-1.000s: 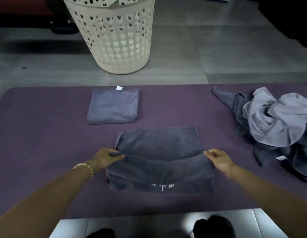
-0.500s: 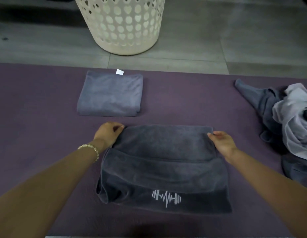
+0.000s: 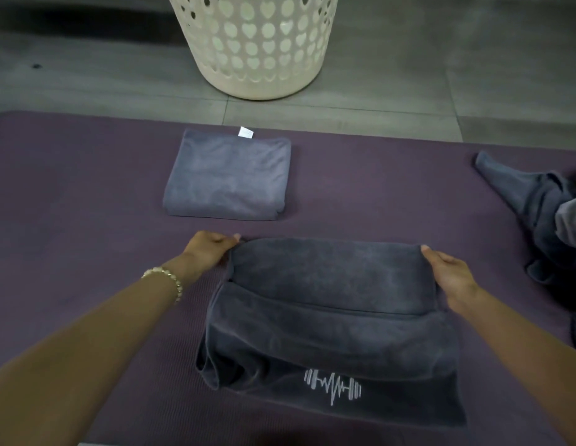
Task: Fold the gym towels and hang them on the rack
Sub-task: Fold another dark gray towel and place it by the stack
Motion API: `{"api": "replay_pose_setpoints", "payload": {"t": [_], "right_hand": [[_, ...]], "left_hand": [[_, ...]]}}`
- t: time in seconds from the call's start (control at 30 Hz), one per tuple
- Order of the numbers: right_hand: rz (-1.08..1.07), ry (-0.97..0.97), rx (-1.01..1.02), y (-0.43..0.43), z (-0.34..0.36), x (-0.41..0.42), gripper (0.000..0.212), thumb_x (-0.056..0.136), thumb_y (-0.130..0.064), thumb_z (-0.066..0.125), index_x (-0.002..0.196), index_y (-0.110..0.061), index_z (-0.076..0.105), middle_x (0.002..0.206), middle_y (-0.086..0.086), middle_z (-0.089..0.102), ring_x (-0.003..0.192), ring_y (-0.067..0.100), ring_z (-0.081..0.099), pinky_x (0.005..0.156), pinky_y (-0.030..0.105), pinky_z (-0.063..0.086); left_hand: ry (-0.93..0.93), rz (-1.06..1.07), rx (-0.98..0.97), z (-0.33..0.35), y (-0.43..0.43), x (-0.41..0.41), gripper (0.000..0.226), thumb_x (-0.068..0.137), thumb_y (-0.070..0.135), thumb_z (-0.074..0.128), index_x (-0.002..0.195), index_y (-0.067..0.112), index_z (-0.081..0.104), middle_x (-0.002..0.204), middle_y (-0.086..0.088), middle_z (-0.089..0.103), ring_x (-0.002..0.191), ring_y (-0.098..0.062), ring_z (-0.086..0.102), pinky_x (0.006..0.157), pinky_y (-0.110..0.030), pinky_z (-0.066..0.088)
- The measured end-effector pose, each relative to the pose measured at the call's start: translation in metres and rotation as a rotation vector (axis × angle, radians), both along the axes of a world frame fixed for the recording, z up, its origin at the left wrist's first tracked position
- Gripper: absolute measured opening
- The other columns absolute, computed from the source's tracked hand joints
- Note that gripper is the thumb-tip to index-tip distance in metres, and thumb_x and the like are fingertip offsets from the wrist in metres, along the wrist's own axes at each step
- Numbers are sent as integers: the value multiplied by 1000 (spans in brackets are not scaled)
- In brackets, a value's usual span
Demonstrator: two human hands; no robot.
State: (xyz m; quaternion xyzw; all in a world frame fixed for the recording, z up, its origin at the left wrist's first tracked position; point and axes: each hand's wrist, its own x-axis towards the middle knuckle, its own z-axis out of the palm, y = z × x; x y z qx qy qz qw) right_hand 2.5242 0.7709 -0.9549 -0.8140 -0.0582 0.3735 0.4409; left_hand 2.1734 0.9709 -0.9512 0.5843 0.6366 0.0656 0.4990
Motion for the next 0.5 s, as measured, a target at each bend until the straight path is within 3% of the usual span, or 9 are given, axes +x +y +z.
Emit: {"api": "replay_pose_setpoints", "payload": {"t": [0.1, 0.2, 0.3, 0.4, 0.5], "right_hand": [[-60, 66, 18, -4, -3, 4, 23, 96, -29, 56, 107, -11, 65, 122, 8, 62, 107, 21, 58, 92, 35, 45], [-92, 81, 17, -7, -5, 6, 15, 96, -29, 55, 86, -20, 62, 121, 7, 61, 95, 17, 59, 81, 32, 47], [-87, 98, 37, -5, -3, 8, 15, 97, -24, 53, 84, -19, 59, 115, 6, 59, 80, 9, 56, 83, 33, 47], [-94, 87, 7, -2, -1, 6, 15, 98, -23, 52, 86, -17, 60, 101, 5, 62, 84, 14, 57, 90, 37, 45], [-64, -79, 1, 0, -1, 1, 8, 96, -16, 55, 95, -11, 60, 80, 1, 56, 86, 19, 52, 73, 24, 45]], "left_hand": [[-298, 423, -284, -1, 6, -9, 33, 91, 36, 61, 104, 6, 65, 97, -9, 64, 82, -19, 60, 63, -25, 53], [-446, 542, -419, -8, 10, -22, 36, 93, 43, 54, 110, 12, 59, 102, -7, 58, 81, -16, 56, 62, -24, 54], [-464, 555, -329, -10, 7, -18, 33, 93, 38, 56, 107, 9, 63, 97, -8, 60, 83, -19, 56, 65, -25, 52], [-405, 443, -248, -8, 3, -9, 29, 95, 29, 56, 114, 8, 62, 105, -7, 63, 95, -19, 59, 74, -23, 52], [-131, 263, -34, -10, 2, -10, 39, 89, 36, 64, 113, 6, 61, 108, -9, 63, 98, -23, 60, 78, -30, 50]]}}
